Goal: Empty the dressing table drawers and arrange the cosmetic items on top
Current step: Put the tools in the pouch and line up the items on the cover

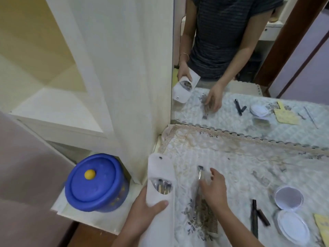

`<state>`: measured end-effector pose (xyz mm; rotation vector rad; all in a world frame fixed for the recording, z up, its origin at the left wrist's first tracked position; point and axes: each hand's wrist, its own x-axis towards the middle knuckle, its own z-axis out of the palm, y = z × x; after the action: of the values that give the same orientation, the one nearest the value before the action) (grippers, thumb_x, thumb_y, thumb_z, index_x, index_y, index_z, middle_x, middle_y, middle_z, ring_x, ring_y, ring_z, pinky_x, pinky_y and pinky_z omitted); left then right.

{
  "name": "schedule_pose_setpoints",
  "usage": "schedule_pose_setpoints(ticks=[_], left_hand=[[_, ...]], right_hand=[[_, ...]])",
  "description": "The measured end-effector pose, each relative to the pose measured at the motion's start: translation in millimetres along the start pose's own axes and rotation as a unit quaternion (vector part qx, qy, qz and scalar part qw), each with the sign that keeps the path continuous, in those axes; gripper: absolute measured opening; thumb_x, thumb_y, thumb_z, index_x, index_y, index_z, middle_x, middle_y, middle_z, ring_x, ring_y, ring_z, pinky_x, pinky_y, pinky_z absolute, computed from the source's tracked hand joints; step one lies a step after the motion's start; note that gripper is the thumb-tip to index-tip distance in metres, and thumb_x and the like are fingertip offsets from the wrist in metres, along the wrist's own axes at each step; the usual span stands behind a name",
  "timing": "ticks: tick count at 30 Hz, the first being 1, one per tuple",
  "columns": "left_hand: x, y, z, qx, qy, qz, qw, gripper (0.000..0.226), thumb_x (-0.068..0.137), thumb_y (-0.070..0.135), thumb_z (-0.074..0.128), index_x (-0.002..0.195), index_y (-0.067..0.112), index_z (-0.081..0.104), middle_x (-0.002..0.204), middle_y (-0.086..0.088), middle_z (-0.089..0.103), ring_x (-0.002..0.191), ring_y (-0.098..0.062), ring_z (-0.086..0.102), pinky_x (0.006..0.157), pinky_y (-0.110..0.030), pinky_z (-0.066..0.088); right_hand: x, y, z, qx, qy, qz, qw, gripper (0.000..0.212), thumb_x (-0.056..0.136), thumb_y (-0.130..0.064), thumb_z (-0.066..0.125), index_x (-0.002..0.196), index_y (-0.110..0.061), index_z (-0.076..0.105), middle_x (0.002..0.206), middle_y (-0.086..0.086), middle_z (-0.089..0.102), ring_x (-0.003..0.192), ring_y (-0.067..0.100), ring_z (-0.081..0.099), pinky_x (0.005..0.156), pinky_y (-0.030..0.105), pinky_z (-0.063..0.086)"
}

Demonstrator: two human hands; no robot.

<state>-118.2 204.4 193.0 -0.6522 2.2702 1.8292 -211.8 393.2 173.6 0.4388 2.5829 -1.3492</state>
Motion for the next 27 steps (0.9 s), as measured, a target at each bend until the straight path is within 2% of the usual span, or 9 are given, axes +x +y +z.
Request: schedule_pose_setpoints(ticks=[3, 7, 11, 14, 18, 20, 23, 25, 27], left_hand=[[1.8, 4.7, 5.3, -0.016, -0.027, -0.002, 1.000, 0.048, 0.068, 0.015, 0.080, 0.105, 0.034, 0.055, 0.104, 0.020, 0.063, 0.080, 0.024, 0.056, 0.063, 0.000, 0.044], [0.6, 15.6, 15.8, -0.011, -0.081, 0.037, 0.996, 0.049, 0.059, 0.019, 0.082, 0.098, 0.038, 0.058, 0.101, 0.022, 0.067, 0.087, 0.020, 0.058, 0.074, -0.005, 0.047], [2.5, 24.4, 23.1, -0.033, -0.128, 0.045, 0.990, 0.062, 0.051, 0.033, 0.083, 0.109, 0.032, 0.059, 0.098, 0.033, 0.067, 0.092, 0.015, 0.060, 0.072, -0.004, 0.043], [4.4, 23.6, 27.2, -0.047, -0.157, 0.049, 0.985, 0.060, 0.052, 0.030, 0.081, 0.109, 0.029, 0.061, 0.103, 0.024, 0.070, 0.096, 0.008, 0.063, 0.073, -0.006, 0.044], [3.4, 20.8, 29.3, -0.039, -0.183, 0.060, 0.981, 0.066, 0.052, 0.035, 0.082, 0.114, 0.030, 0.060, 0.111, 0.020, 0.068, 0.105, 0.002, 0.062, 0.081, -0.011, 0.045], [2.9, 17.3, 26.6, -0.017, -0.179, 0.057, 0.982, 0.068, 0.047, 0.042, 0.084, 0.110, 0.039, 0.058, 0.108, 0.024, 0.068, 0.105, 0.004, 0.061, 0.082, -0.012, 0.045], [4.2, 9.1, 20.2, 0.028, -0.124, 0.044, 0.991, 0.068, 0.048, 0.041, 0.080, 0.107, 0.048, 0.047, 0.109, 0.031, 0.059, 0.101, 0.012, 0.055, 0.076, -0.003, 0.039], [6.8, -0.2, 15.3, 0.034, -0.064, 0.038, 0.997, 0.073, 0.052, 0.036, 0.078, 0.117, 0.041, 0.043, 0.116, 0.020, 0.056, 0.108, 0.001, 0.053, 0.085, -0.011, 0.038], [7.8, -7.7, 10.7, 0.018, -0.015, 0.026, 0.999, 0.084, 0.051, 0.039, 0.078, 0.127, 0.033, 0.042, 0.118, 0.011, 0.057, 0.114, -0.009, 0.053, 0.092, -0.021, 0.037]], right_hand=[[-11.5, -18.0, -15.8, -0.031, 0.013, -0.097, 0.995, 0.047, 0.086, -0.018, 0.061, 0.130, -0.010, 0.046, 0.130, 0.008, 0.047, 0.125, 0.026, 0.041, 0.102, 0.033, 0.035], [-35.8, -52.2, -24.7, -0.017, -0.137, -0.217, 0.966, 0.029, 0.077, -0.031, 0.071, 0.105, -0.024, 0.067, 0.092, -0.020, 0.056, 0.100, 0.002, 0.050, 0.082, 0.002, 0.032], [-41.7, -58.0, -27.0, -0.040, -0.171, -0.246, 0.953, 0.016, 0.076, -0.031, 0.071, 0.091, -0.036, 0.070, 0.085, -0.021, 0.053, 0.091, -0.005, 0.045, 0.080, -0.001, 0.029], [-43.0, -47.5, -31.6, -0.007, -0.144, -0.249, 0.958, 0.028, 0.075, -0.024, 0.073, 0.068, -0.049, 0.061, 0.081, -0.007, 0.067, 0.088, 0.008, 0.054, 0.078, 0.011, 0.040], [-43.8, -42.2, -35.2, 0.120, -0.116, -0.170, 0.971, 0.023, 0.079, -0.009, 0.069, 0.064, -0.027, 0.066, 0.069, -0.002, 0.068, 0.061, -0.002, 0.058, 0.060, 0.010, 0.045], [-33.5, -38.9, -42.7, 0.188, -0.059, -0.134, 0.971, 0.021, 0.083, -0.008, 0.064, 0.067, -0.022, 0.064, 0.067, -0.004, 0.065, 0.059, -0.002, 0.058, 0.060, 0.011, 0.047], [-10.1, -36.2, -62.4, 0.286, 0.053, -0.099, 0.952, 0.017, 0.087, -0.008, 0.058, 0.075, -0.019, 0.061, 0.069, 0.000, 0.062, 0.056, -0.001, 0.059, 0.056, 0.014, 0.052], [5.1, -32.7, -77.4, 0.302, 0.118, -0.094, 0.941, 0.017, 0.088, -0.007, 0.056, 0.076, -0.018, 0.060, 0.069, 0.003, 0.059, 0.051, -0.002, 0.057, 0.051, 0.009, 0.050], [16.8, -25.5, -82.0, 0.264, 0.109, -0.083, 0.955, 0.018, 0.088, -0.006, 0.056, 0.075, -0.019, 0.059, 0.068, 0.005, 0.058, 0.052, 0.004, 0.056, 0.048, 0.010, 0.049]])
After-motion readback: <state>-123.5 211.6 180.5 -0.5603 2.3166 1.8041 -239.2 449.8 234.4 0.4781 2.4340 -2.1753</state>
